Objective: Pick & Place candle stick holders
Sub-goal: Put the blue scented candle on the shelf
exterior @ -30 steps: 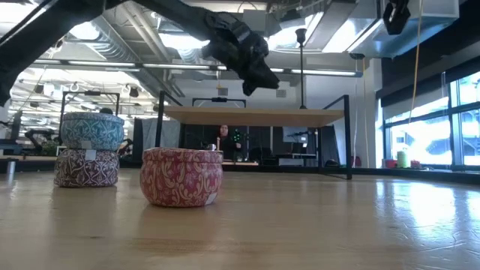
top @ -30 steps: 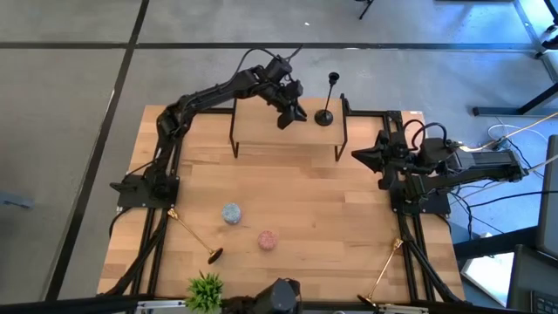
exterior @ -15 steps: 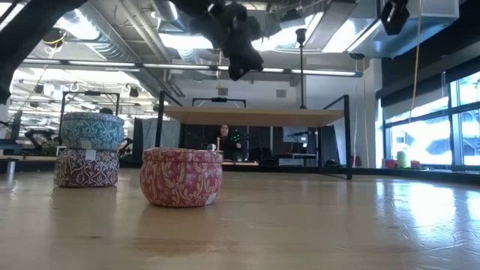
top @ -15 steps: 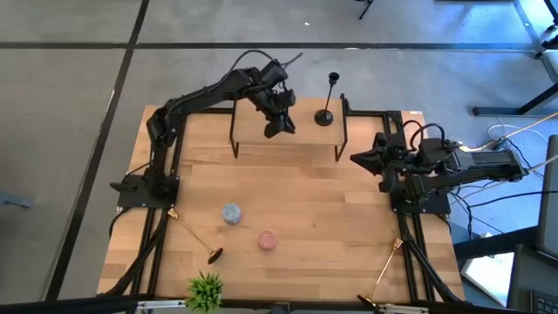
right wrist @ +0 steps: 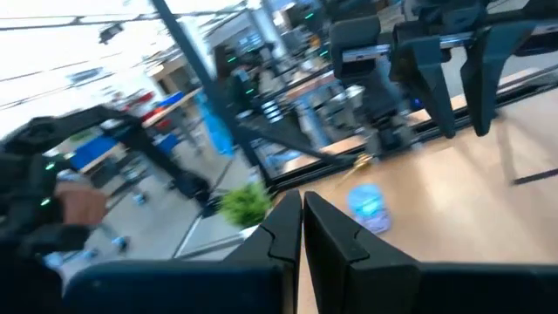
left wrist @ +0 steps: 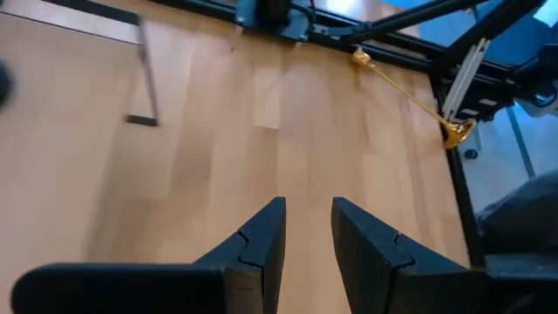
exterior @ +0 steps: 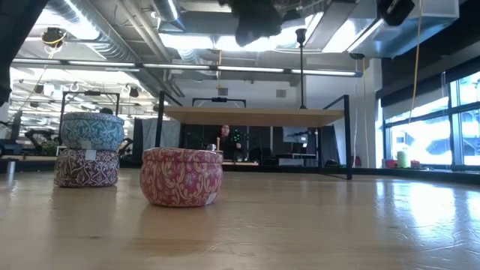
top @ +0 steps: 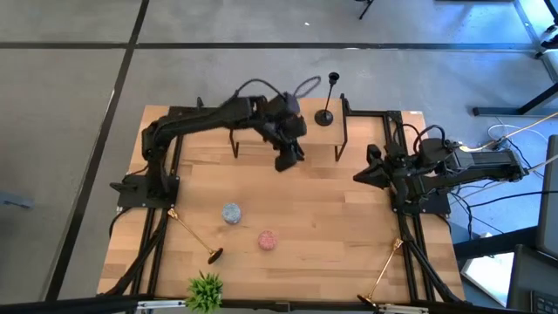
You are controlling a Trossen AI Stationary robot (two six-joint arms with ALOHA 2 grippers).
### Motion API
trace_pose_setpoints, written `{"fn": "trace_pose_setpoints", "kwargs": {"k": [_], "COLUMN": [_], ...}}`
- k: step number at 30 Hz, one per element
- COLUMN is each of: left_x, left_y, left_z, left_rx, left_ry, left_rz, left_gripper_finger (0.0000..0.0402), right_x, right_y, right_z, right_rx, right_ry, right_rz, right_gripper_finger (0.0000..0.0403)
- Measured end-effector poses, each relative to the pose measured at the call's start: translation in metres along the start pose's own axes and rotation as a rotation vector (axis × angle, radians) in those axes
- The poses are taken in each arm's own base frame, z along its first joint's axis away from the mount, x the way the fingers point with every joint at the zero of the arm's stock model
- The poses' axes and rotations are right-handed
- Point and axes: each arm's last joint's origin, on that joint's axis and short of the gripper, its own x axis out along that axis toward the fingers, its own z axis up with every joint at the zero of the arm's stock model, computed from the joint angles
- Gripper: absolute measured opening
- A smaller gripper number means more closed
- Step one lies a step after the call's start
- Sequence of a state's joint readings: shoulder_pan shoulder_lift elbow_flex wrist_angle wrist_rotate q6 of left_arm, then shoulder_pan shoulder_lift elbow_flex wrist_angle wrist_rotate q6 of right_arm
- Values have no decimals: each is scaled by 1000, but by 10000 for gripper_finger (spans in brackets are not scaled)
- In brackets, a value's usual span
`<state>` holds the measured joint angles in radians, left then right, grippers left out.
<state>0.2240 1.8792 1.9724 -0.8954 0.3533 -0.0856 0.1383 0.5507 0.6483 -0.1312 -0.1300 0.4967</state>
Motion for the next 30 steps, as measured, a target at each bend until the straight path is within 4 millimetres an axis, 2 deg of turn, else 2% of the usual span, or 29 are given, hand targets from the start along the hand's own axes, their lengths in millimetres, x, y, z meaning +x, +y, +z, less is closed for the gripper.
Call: {"fn": "trace_pose_setpoints", "kwargs": {"k": [8,12,17,25,30], "left_x": [19,24,27,28,29], "left_y": [-66,-90,-108,-133,-138], "left_z": [-9,-15,-20,-20,-29], "left_rx": [-52,-78,-132,-198,-186], "left_ry": [-10,-21,-52,-251,-183], "left_rz": [106,150,202,400,402], "left_gripper_finger": [90,90,90,90,90], "right_x": [0,0,0,1,1], "right_y": [2,2,1,-1,-3], "right_z": [-2,-2,-4,-8,-11], "right_rx": [6,71,113,159,216], "right_ry": [45,50,76,116,148], "right_rz": [73,70,62,36,11], "right_gripper_finger": [18,18,18,18,18]}}
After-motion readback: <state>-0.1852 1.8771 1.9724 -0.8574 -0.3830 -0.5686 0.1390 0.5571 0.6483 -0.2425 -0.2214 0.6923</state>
